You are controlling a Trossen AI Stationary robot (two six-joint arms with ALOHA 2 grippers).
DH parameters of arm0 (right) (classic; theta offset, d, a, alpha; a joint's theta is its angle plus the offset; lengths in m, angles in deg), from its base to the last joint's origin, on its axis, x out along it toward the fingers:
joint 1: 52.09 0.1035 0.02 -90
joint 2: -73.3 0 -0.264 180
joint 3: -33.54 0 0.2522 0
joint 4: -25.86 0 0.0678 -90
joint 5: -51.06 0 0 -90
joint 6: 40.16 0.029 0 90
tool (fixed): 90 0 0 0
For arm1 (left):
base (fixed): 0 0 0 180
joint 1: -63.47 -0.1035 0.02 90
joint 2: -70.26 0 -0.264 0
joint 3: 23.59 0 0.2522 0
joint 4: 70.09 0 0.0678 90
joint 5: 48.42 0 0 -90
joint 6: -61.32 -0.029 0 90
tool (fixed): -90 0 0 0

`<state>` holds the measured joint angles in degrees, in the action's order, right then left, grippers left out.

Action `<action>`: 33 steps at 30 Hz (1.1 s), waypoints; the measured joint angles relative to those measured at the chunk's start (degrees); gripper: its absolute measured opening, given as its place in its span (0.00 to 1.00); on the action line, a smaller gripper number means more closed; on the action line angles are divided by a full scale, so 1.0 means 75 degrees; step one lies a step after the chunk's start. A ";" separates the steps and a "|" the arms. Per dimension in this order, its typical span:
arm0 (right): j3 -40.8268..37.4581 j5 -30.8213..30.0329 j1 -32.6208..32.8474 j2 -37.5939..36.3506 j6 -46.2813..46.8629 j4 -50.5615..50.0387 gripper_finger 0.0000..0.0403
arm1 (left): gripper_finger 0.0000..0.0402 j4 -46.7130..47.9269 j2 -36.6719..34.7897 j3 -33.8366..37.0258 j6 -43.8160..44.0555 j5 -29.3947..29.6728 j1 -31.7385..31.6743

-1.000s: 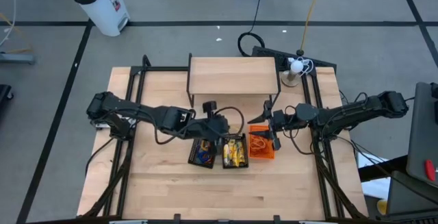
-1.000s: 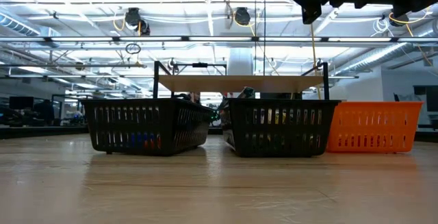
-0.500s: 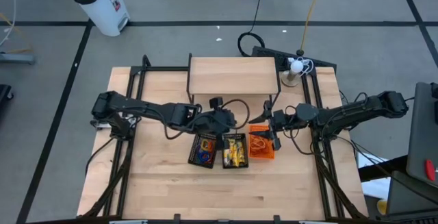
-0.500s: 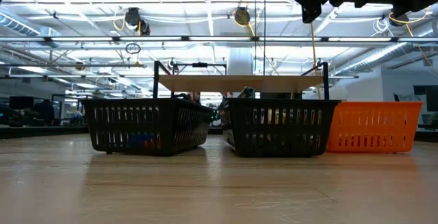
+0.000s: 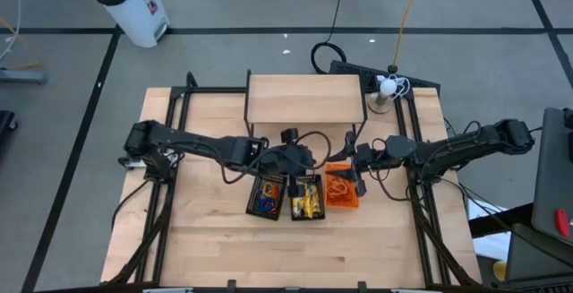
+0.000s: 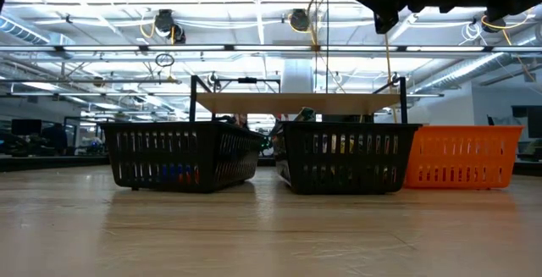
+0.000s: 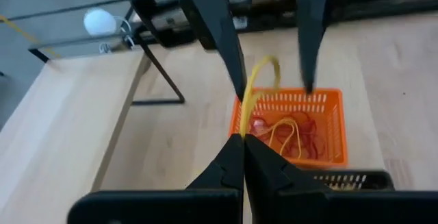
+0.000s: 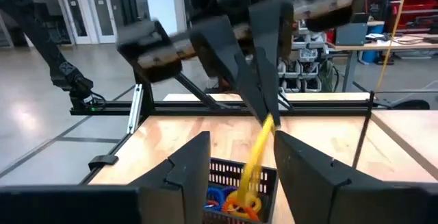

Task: Pick & Place Office Desk Supplies
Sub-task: Put the yellow rubber band into the orange basket

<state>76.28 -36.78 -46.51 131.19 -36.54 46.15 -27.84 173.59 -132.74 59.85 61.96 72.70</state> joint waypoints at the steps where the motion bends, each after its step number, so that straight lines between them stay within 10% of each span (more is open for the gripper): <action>1: 0.0000 -0.0107 0.0002 0.0000 0.0001 -0.0006 0.35 | 0.00 -0.0049 -0.0013 -0.0007 0.0000 0.0004 0.0000; 10: 0.0000 -0.0721 0.0023 0.0000 -0.0243 -0.0179 0.03 | 0.00 -0.0013 -0.0012 -0.0009 0.0000 -0.0174 0.0002; 33: 0.0006 -0.1080 0.0119 -0.0637 0.0027 -0.1197 0.00 | 0.27 0.0103 -0.0172 -0.0006 0.0424 -0.0527 0.0035</action>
<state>76.32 -44.87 -45.61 126.41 -36.34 37.17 -27.07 172.30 -132.78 63.03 58.01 72.97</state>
